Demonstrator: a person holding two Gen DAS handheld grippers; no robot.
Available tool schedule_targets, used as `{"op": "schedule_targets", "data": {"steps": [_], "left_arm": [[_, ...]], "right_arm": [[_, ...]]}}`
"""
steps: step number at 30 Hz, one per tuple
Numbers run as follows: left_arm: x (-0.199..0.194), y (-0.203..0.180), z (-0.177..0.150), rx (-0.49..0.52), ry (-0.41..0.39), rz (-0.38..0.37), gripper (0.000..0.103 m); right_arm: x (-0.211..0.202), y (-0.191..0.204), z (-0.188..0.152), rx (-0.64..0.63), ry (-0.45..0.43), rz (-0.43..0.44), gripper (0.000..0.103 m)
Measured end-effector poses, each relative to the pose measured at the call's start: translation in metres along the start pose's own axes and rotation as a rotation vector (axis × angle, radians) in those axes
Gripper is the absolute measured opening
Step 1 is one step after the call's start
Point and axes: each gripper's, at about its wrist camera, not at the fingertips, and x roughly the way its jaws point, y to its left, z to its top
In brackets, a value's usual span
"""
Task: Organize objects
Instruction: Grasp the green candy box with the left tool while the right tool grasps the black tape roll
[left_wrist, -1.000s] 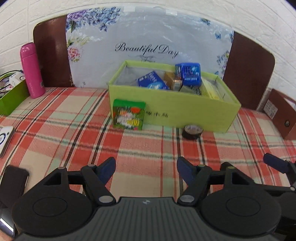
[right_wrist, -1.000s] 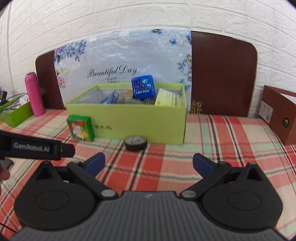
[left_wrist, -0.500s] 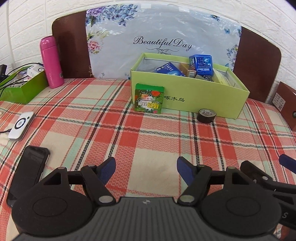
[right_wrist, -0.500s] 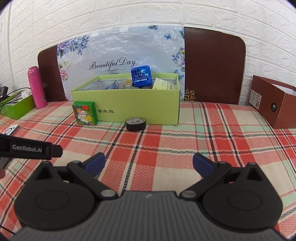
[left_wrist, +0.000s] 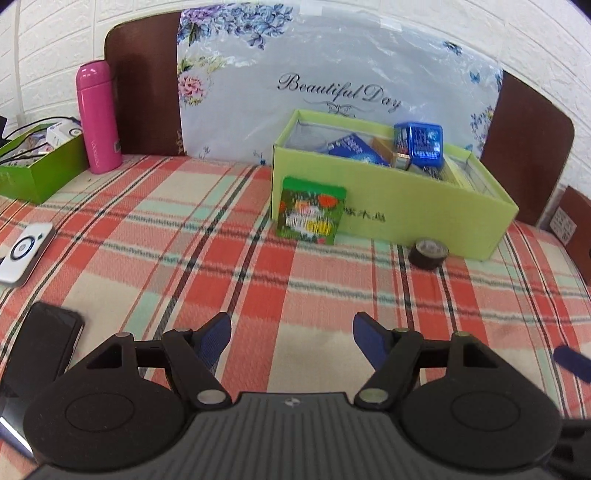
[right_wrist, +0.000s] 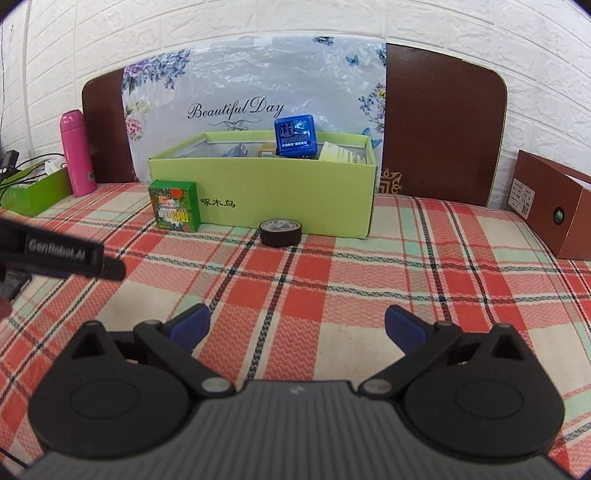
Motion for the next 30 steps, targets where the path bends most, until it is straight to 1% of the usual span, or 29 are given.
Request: {"op": "schedule_targets", "data": {"steps": [3,8,11,13,17,20,22,23,29,30], "left_arm": [[0.016,-0.001,0.013,-0.012,-0.025,-0.008,0.076],[0.045,-0.003,0.035,-0.026,-0.060,-0.023,0.076],[0.059,-0.006,0.045,-0.024,-0.093,-0.011,0.076],[0.067,-0.008,0.050,-0.020,-0.114,-0.005,0.076],[0.085,-0.012,0.057,-0.005,-0.132,-0.019,0.076],[0.098,-0.013,0.061,0.010,-0.123,-0.014,0.076],[0.103,-0.010,0.061,0.013,-0.102,-0.045,0.075],[0.103,-0.008,0.060,0.010,-0.098,-0.068,0.067],[0.091,0.001,0.053,-0.003,-0.084,-0.113,0.066],[0.089,0.003,0.051,-0.004,-0.077,-0.124,0.066]], "right_arm": [[0.006,0.000,0.000,-0.007,0.005,-0.003,0.101],[0.023,0.001,0.003,-0.014,0.035,-0.007,0.092],[0.034,0.003,0.008,-0.017,0.046,-0.007,0.089],[0.041,0.006,0.011,-0.022,0.048,-0.004,0.088],[0.054,0.009,0.013,-0.036,0.071,0.006,0.088],[0.065,0.010,0.015,-0.044,0.088,0.009,0.086],[0.073,0.010,0.018,-0.046,0.090,0.010,0.082],[0.077,0.010,0.021,-0.048,0.088,0.010,0.080],[0.110,0.016,0.041,-0.085,0.067,0.018,0.069],[0.117,0.017,0.044,-0.094,0.067,0.015,0.068]]}}
